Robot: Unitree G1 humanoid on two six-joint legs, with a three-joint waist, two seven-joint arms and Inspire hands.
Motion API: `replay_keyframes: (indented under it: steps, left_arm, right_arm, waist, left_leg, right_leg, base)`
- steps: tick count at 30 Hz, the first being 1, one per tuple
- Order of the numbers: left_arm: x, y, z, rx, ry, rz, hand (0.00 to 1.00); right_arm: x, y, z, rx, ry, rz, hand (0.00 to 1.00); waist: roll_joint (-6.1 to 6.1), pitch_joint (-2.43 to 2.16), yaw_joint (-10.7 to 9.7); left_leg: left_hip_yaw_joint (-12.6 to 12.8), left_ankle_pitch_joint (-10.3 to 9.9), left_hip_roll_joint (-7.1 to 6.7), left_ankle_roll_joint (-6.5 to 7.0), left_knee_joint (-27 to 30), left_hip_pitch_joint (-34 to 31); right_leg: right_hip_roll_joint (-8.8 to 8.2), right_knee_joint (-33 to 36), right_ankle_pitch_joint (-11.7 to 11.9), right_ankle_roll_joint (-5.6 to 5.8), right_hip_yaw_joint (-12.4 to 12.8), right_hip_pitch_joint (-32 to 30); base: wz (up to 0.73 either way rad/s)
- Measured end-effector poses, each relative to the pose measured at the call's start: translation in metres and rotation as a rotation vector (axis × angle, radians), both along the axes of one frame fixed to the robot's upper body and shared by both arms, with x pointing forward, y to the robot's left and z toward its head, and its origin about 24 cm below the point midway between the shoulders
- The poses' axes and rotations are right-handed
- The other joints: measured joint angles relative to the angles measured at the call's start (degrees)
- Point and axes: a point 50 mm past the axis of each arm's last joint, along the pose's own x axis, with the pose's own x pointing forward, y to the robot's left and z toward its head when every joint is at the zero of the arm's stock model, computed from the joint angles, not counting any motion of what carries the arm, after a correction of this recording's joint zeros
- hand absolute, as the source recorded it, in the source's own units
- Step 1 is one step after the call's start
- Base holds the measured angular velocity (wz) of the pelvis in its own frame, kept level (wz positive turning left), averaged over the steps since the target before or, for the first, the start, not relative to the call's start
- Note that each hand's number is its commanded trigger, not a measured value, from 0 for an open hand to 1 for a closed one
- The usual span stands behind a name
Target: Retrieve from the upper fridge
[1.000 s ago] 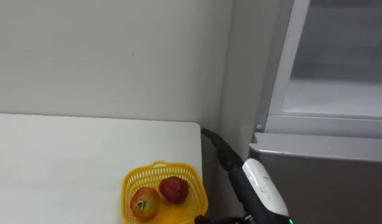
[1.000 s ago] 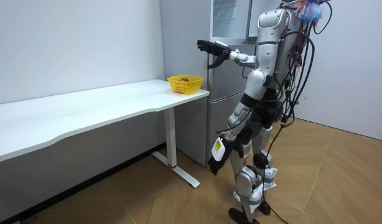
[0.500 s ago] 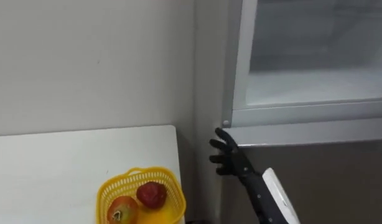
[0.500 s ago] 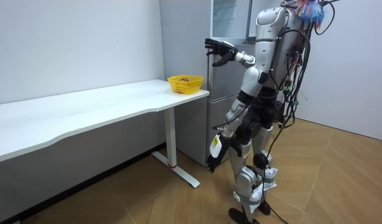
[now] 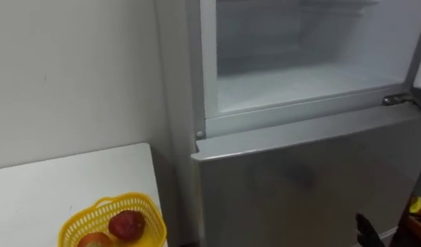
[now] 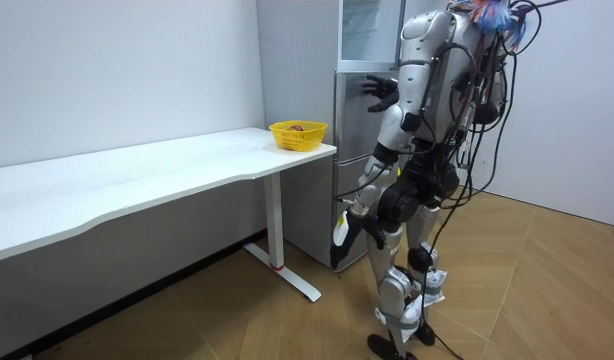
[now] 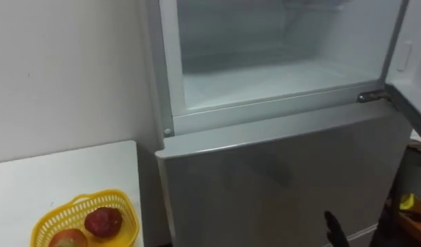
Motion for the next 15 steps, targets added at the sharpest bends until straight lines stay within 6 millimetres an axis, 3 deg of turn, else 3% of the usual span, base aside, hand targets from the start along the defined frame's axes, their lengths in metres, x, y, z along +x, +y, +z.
replay_keyframes:
  steps: [4, 15]
  left_arm:
    - [0.002, 0.005, 0.002, -0.003, -0.037, 0.065, 0.0]
    - [-0.009, 0.014, 0.005, 0.024, -0.082, 0.143, 0.0]
  right_arm:
    - [-0.015, -0.016, -0.019, 0.205, 0.065, -0.166, 0.0]
    - [-0.039, -0.061, -0.027, 0.376, 0.041, -0.594, 0.0]
  waist:
    - [-0.01, 0.02, -1.9]
    - [-2.25, -0.07, -2.5]
  left_leg:
    - [-0.1, 0.0, -0.03, -0.03, 0.0, -0.3]
    - [-0.2, 0.0, -0.2, -0.02, -0.1, -0.3]
  right_leg:
    - [-0.08, 0.3, -0.1, -0.02, -0.2, -0.1]
    - [-0.16, 0.4, -0.4, 0.08, -0.1, -0.5]
  base:
    - [-0.02]
    - [0.0]
